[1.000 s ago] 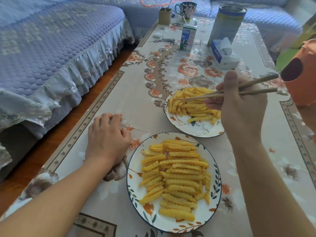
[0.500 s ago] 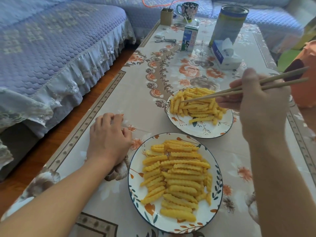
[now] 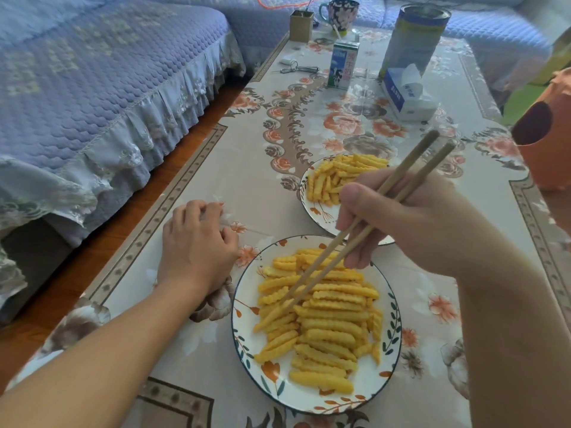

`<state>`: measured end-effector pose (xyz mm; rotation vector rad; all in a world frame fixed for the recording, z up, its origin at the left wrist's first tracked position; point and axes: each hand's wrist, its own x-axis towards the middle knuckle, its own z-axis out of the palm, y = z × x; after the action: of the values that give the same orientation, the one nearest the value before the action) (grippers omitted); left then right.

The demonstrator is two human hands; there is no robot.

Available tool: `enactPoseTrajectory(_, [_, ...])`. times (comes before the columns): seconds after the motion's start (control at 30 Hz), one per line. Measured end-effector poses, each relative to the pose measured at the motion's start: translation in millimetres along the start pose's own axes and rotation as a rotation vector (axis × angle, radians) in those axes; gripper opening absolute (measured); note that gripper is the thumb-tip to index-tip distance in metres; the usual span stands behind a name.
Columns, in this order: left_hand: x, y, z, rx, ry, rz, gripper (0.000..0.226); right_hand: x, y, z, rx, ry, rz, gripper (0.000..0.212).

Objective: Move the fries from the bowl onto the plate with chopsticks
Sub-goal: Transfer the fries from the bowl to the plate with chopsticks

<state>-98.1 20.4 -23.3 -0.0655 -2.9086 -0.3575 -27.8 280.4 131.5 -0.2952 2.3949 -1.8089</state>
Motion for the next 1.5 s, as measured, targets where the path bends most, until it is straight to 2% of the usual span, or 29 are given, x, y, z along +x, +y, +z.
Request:
enactPoseTrajectory(0.13, [0, 1, -1, -0.015, 0.0, 0.003, 0.044, 0, 2, -1, 0.0, -0.004, -0.016, 0.029])
enactPoseTrajectory(0.23, [0, 0, -1, -0.007, -0.011, 0.004, 0.042, 0, 1, -7, 0.014, 0.054, -0.052, 0.032])
enactPoseTrajectory(0.3, [1, 0, 0, -0.004, -0.013, 0.002, 0.038, 3, 4, -12, 0.075, 0.182, -0.099, 0.032])
enactPoseTrajectory(0.37, [0, 0, 0, -0.002, -0.009, 0.004, 0.036, 9, 10, -19, 0.123, 0.4, -0.129, 0.032])
enactPoseTrajectory(0.47, [0, -1, 0, -0.001, -0.001, 0.006, 0.035, 16, 21, -27, 0.058, 0.664, -0.112, 0.033])
enactPoseTrajectory(0.7, [1, -1, 2, -0.004, 0.002, 0.004, 0.036, 29, 43, -15, 0.064, 0.812, -0.057, 0.041])
enactPoseTrajectory(0.9, [1, -1, 3, 0.004, 0.001, -0.001, 0.035, 36, 55, 0, 0.101, 0.822, -0.071, 0.039])
enactPoseTrajectory(1.03, [2, -2, 4, 0.005, 0.003, 0.004, 0.035, 39, 57, 4, 0.038, 0.81, -0.059, 0.033])
enactPoseTrajectory(1.23, [2, -2, 3, 0.0, 0.002, 0.008, 0.036, 16, 35, -1, 0.069, 0.854, -0.008, 0.04])
enactPoseTrajectory(1.4, [1, -1, -3, -0.003, -0.029, 0.011, 0.04, -40, -11, 7, 0.148, 0.647, -0.036, 0.045])
enactPoseTrajectory(1.5, [0, -1, -5, -0.029, -0.054, 0.006, 0.042, -76, -20, 26, 0.064, 0.474, 0.013, 0.046])
